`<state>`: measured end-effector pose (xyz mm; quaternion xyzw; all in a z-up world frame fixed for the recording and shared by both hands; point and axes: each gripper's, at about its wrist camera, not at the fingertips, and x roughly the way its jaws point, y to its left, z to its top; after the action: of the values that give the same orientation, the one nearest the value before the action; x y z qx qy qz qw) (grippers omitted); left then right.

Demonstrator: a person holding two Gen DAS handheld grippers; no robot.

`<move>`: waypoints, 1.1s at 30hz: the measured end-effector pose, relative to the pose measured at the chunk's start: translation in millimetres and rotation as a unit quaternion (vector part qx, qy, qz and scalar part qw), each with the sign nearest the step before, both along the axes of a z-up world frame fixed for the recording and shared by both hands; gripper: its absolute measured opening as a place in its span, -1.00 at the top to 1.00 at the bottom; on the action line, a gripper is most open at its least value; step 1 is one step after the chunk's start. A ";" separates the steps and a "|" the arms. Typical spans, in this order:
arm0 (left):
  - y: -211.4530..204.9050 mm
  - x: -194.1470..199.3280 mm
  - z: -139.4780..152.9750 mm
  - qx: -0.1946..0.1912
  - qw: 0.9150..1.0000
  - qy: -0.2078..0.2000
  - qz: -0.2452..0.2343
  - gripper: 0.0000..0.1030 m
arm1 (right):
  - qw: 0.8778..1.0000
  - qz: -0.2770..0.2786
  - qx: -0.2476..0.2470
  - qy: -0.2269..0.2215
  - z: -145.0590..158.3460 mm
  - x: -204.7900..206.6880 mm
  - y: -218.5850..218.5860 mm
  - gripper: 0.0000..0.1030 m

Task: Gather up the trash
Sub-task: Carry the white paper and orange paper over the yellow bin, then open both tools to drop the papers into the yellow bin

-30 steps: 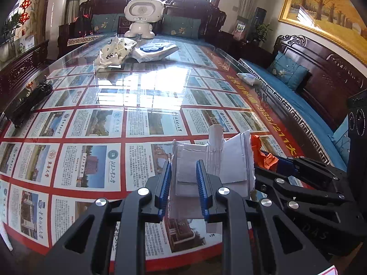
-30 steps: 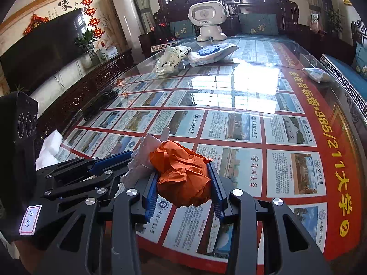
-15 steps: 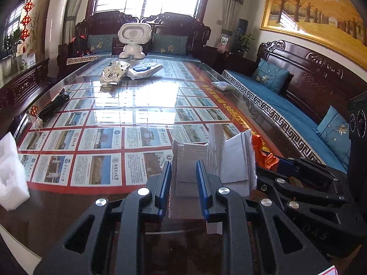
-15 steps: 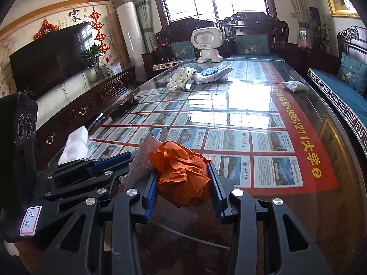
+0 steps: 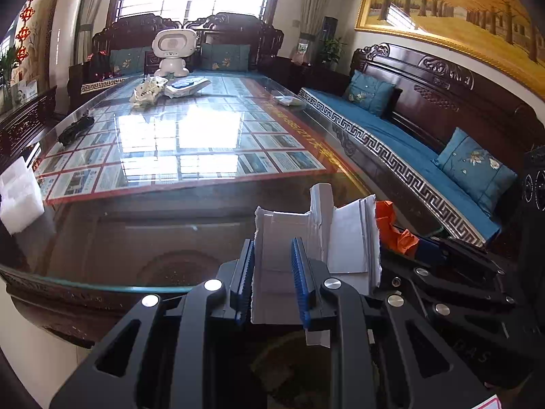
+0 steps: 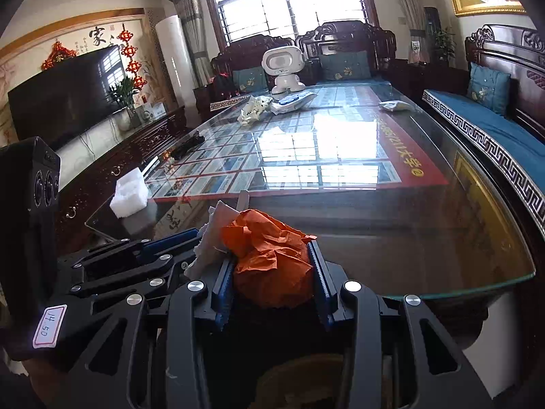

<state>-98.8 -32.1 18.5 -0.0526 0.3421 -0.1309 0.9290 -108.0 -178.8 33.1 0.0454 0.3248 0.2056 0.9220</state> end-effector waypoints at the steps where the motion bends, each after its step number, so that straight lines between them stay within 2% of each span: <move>1: -2.9 -8.4 -4.2 0.001 1.000 0.003 -0.005 0.57 | 1.000 -0.004 0.001 0.002 -3.7 -10.1 -3.4 0.24; 8: -21.0 -59.1 -42.6 0.013 0.998 0.031 -0.048 0.57 | 0.999 -0.038 -0.016 0.026 -41.4 -70.7 -16.1 0.24; 15: -27.8 -84.0 -83.6 0.040 0.993 0.074 -0.083 0.56 | 0.996 -0.053 -0.020 0.063 -77.1 -97.1 -13.2 0.24; 27: -38.2 -89.0 -106.5 0.048 0.987 0.104 -0.112 0.56 | 0.994 -0.066 -0.035 0.082 -94.5 -112.8 -23.9 0.22; 33: -44.7 -87.4 -112.4 0.055 0.984 0.113 -0.124 0.56 | 0.992 -0.077 -0.029 0.093 -102.2 -114.7 -32.5 0.15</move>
<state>-186.2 -76.8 -94.0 0.0264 0.4554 -0.2192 0.8625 -222.7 -211.3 -69.1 0.0625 0.4106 0.1194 0.9018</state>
